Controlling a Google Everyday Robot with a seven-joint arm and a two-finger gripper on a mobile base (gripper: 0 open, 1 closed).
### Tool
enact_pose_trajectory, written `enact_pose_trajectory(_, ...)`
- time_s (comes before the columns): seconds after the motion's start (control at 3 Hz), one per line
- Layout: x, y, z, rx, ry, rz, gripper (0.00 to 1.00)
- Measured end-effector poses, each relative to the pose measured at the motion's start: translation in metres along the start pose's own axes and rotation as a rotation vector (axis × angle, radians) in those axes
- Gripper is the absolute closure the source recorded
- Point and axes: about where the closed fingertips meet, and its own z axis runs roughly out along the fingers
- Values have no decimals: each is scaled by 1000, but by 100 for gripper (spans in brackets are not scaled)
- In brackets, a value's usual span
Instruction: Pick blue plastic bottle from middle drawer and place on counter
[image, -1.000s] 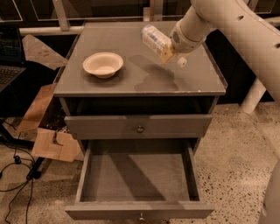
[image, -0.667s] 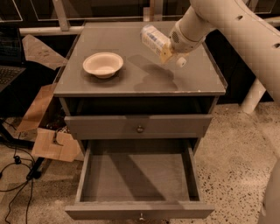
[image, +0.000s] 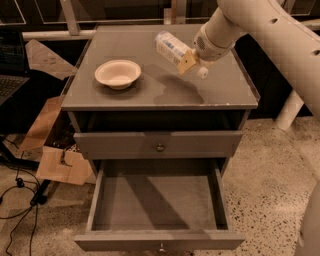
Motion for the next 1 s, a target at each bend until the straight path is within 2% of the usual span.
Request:
enact_pose_trajectory(0.33, 0, 0, 0, 0, 0, 0, 8)
enact_pose_trajectory(0.67, 0, 0, 0, 0, 0, 0, 0)
enact_pose_trajectory(1.0, 0, 0, 0, 0, 0, 0, 0)
